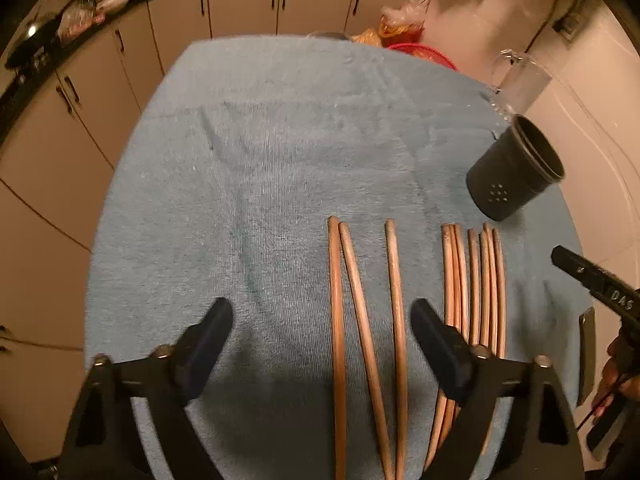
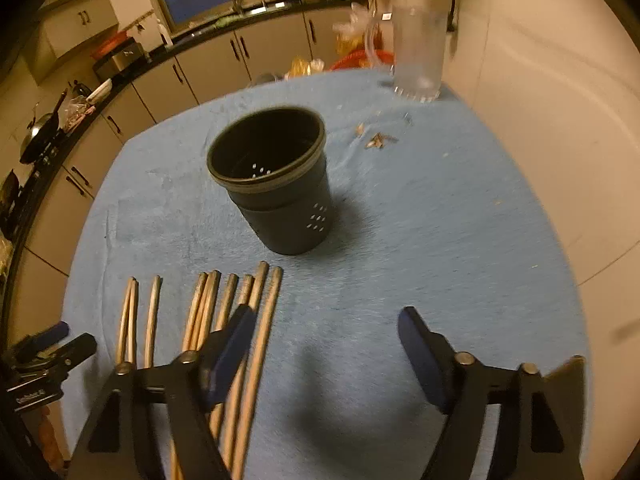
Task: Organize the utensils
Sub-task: 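Lower the left tool onto one wooden chopstick while the right tool grasps another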
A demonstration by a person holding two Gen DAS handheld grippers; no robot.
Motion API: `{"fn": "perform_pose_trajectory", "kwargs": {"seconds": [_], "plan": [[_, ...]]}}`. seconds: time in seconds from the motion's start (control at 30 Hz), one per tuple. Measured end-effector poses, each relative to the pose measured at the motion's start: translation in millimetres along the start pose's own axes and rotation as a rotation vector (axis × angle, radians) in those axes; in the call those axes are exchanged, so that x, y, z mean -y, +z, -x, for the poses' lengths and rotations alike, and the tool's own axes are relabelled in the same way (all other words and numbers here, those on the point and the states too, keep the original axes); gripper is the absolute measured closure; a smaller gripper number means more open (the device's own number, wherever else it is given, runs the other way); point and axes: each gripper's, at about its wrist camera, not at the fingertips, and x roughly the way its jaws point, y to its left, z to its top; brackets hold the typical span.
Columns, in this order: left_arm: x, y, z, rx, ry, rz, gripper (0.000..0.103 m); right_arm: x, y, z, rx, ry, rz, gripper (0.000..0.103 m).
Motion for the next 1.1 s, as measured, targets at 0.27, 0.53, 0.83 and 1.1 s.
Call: {"fn": "perform_pose_trajectory", "kwargs": {"seconds": [0.27,0.53,0.83,1.1], "plan": [[-6,17,-32,-0.090,0.008,0.042,0.045,-16,9,-36,-0.075,0.014,0.017,0.058],[4,30,-47,-0.083,0.072,-0.017,0.049,-14,16,-51,-0.091,0.007,-0.003,0.058],[8,47,-52,-0.074,0.082,-0.052,0.057,-22,24,-73,-0.113,0.016,0.005,0.059],[-10,56,-48,-0.093,0.036,-0.024,0.060,-41,24,-85,-0.119,-0.037,0.061,0.066]]}}
